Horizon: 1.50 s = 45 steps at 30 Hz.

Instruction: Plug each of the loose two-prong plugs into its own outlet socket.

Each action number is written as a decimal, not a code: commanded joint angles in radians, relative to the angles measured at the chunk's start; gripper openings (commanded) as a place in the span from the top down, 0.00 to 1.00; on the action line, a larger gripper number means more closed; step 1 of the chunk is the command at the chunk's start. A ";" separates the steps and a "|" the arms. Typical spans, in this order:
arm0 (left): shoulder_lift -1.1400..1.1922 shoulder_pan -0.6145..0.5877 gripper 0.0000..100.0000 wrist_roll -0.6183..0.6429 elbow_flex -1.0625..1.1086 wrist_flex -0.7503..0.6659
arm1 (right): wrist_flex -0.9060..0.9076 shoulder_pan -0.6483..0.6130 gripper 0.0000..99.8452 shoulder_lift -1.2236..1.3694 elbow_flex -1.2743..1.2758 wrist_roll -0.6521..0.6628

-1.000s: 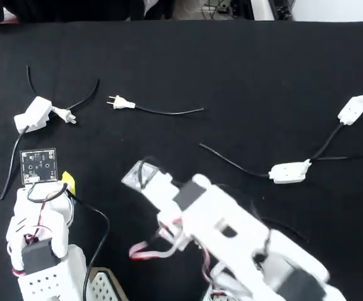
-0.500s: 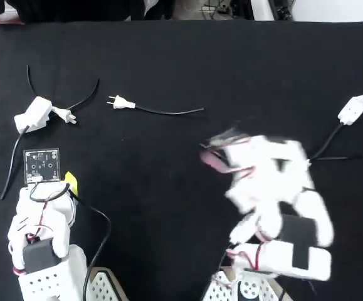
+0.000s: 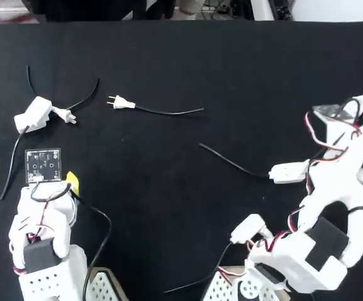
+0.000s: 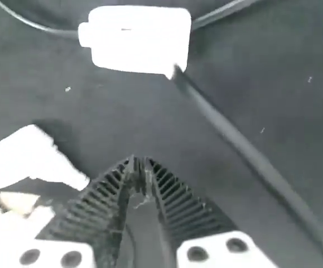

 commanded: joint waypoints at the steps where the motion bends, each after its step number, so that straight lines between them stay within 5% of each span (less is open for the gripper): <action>1: 0.000 0.013 0.83 0.072 -0.045 -0.026 | 0.120 -0.051 0.98 -0.079 -0.122 -0.103; 8: 0.003 0.065 0.83 0.126 -0.139 -0.048 | 0.173 -0.362 0.94 -0.163 -0.101 -0.454; 14: 0.146 -0.053 0.83 0.074 -0.203 -0.137 | 0.008 -0.795 0.88 -0.162 -0.021 -0.698; 18: 0.437 -0.145 0.83 -0.032 -0.389 -0.253 | -0.167 -0.950 0.88 -0.162 0.070 -0.793; 22: 0.879 -0.166 0.83 -0.110 -0.670 -0.311 | -0.319 -0.968 0.88 -0.162 0.173 -0.836; 30: 1.636 -0.116 0.83 -0.262 -1.317 -0.130 | -0.672 -0.965 0.88 -0.162 0.410 -0.908; 36: 1.992 -0.097 0.74 -0.364 -1.709 -0.095 | -0.686 -0.964 0.88 -0.127 0.440 -0.905; 45: 2.549 -0.051 0.73 -0.419 -2.388 0.161 | -0.667 -0.944 0.88 0.139 0.285 -0.904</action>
